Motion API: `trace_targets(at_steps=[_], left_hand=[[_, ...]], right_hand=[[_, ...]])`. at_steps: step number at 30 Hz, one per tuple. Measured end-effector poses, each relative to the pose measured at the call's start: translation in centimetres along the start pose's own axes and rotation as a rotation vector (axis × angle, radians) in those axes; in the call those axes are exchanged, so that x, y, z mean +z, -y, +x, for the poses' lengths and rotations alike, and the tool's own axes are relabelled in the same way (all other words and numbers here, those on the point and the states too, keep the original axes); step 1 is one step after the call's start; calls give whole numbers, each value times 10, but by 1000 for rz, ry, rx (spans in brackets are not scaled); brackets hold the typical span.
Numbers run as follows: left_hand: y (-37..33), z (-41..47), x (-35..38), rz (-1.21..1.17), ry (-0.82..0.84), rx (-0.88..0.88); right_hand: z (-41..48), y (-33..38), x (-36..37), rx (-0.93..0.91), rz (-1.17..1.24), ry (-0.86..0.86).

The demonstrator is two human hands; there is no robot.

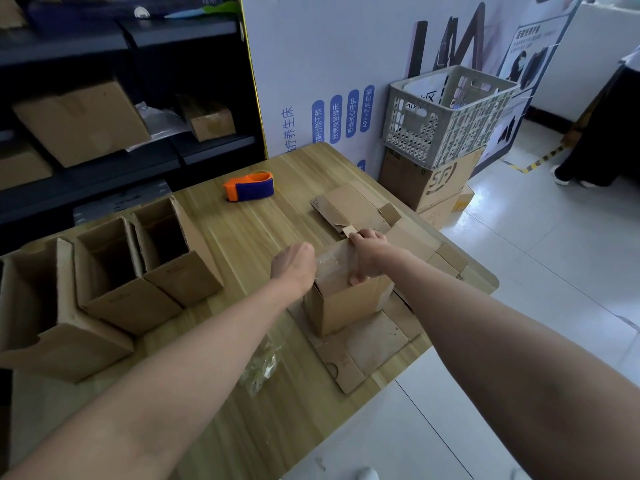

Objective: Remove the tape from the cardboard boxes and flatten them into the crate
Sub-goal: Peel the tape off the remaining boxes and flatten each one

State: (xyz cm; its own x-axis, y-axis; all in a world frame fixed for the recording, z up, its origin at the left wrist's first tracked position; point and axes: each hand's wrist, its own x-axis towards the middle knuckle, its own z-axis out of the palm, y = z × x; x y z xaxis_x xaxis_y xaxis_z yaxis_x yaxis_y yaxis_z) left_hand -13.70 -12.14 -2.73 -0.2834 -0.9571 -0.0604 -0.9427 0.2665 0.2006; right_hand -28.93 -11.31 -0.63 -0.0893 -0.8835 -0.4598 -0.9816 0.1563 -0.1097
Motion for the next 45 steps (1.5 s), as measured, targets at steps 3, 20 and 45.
trace_targets(at_steps=[3, 20, 45], left_hand=[[-2, 2, -5, -29, 47, -23], [-3, -3, 11, -203, -81, -73], [-4, 0, 13, -87, -39, 37]], right_hand=[[0, 0, 1, 7, -4, 1], [-1, 0, 1, 6, 7, -4], [0, -5, 4, -6, 28, -18]])
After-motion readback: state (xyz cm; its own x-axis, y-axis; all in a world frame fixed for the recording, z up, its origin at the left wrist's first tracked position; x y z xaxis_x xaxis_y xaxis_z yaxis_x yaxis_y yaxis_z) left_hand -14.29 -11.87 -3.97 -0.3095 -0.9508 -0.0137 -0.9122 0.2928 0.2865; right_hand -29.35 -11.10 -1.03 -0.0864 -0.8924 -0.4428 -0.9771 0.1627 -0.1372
